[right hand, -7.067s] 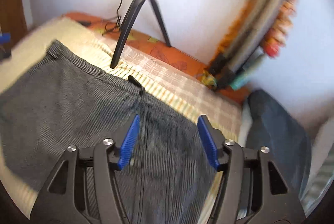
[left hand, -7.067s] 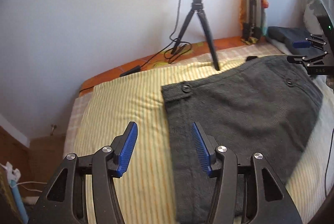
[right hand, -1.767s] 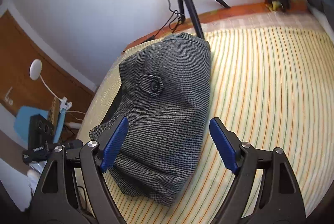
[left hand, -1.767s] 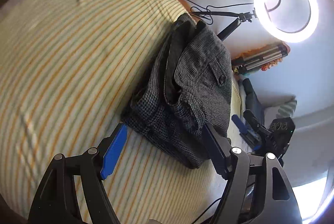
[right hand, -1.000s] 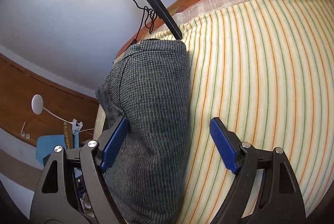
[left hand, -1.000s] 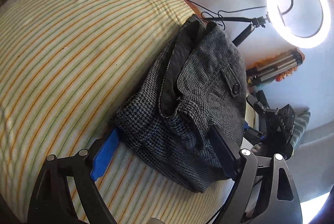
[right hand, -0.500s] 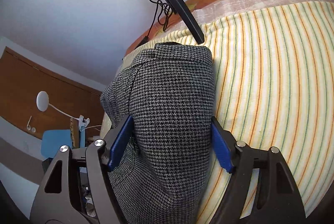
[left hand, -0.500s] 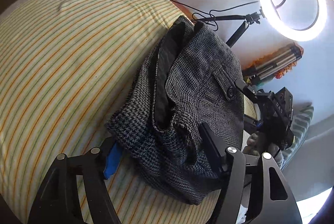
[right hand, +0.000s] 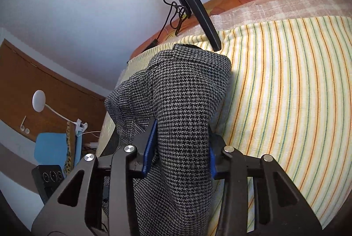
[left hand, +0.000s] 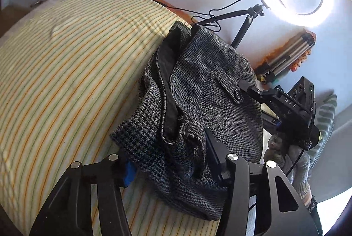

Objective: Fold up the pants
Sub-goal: 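Lift the bundle with both grippers and carry it toward the jeans stack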

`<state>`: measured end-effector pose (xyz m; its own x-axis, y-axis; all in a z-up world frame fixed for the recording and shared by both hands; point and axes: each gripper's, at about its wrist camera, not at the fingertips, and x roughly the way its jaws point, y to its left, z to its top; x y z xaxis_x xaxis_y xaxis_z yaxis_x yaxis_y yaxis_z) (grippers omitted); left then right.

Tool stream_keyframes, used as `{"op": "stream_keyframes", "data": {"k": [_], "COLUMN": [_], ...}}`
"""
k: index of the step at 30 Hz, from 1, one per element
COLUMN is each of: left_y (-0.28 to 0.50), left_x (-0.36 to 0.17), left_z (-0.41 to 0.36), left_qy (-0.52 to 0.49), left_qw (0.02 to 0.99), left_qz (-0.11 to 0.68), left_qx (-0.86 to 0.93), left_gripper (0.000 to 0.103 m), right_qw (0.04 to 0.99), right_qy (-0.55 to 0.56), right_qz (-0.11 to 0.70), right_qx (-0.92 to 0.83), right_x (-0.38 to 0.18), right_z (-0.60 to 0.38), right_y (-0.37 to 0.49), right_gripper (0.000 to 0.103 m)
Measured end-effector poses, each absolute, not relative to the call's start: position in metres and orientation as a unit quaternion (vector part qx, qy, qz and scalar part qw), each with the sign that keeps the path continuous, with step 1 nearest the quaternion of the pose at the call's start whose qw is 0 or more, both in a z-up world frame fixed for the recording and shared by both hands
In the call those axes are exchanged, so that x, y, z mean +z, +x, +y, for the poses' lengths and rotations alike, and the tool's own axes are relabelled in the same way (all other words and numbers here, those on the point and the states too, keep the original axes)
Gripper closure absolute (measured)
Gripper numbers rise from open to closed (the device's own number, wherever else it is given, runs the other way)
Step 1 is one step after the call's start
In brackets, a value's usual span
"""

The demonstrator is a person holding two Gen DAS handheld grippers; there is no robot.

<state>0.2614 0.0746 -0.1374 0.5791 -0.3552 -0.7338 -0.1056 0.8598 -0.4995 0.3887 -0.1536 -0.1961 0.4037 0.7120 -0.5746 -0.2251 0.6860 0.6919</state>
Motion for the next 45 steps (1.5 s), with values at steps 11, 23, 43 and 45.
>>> {"op": "stream_keyframes", "data": {"k": [11,23,43,45], "left_y": [0.257,0.249,0.237,0.238], "left_x": [-0.137,-0.121,-0.078,-0.072], "left_z": [0.073,0.066,-0.029,-0.043], "left_qy": [-0.237,-0.210,-0.153,-0.152], "left_qw": [0.862,0.879,0.896,0.898], "left_qz": [0.441,0.418,0.372,0.363], "left_qx": [-0.084,-0.094,-0.189,-0.198], "left_gripper": [0.061,0.067,0.067,0.067], "right_qw": [0.798,0.851,0.901,0.905], "right_qy": [0.263,0.155,0.096,0.096], "right_qz": [0.460,0.408,0.337,0.330], "right_qx": [0.287,0.291,0.256,0.249], "right_x": [-0.188,-0.125,-0.036,-0.026], "right_z": [-0.137,-0.106,-0.212,-0.230], "right_y": [0.382,0.348,0.286,0.281], "right_gripper": [0.070,0.079,0.080,0.080]}}
